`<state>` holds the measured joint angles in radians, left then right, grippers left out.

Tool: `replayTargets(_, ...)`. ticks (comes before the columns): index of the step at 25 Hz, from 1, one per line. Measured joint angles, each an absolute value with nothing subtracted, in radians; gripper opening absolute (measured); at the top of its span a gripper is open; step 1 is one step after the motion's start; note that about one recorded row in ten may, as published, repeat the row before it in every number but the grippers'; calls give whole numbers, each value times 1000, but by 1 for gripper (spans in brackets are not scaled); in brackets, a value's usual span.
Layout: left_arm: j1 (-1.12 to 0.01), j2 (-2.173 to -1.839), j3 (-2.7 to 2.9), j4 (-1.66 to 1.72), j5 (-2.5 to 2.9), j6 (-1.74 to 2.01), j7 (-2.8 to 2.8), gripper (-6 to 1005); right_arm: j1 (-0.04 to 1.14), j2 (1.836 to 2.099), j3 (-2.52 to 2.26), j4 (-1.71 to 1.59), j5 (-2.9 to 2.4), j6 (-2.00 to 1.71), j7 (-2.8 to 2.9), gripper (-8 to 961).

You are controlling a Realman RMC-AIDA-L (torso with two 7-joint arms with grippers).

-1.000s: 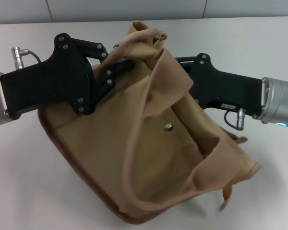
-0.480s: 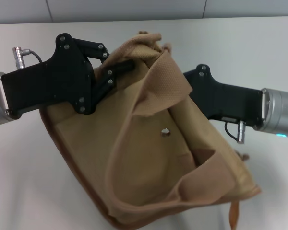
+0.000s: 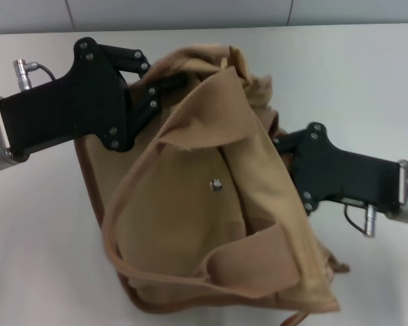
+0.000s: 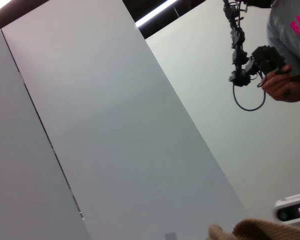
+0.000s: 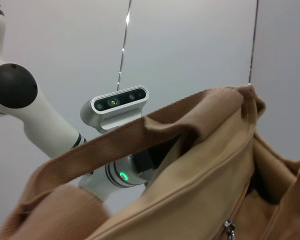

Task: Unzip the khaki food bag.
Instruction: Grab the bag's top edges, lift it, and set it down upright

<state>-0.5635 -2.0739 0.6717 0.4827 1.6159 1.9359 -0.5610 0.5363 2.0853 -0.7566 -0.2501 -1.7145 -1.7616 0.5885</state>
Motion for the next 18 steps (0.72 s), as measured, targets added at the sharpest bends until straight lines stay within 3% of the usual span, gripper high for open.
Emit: replayTargets(18, -562, -2075, 677, 452, 1532, 1887, -555, 151, 211, 2079, -743, -372, -1733, -1888, 637, -1)
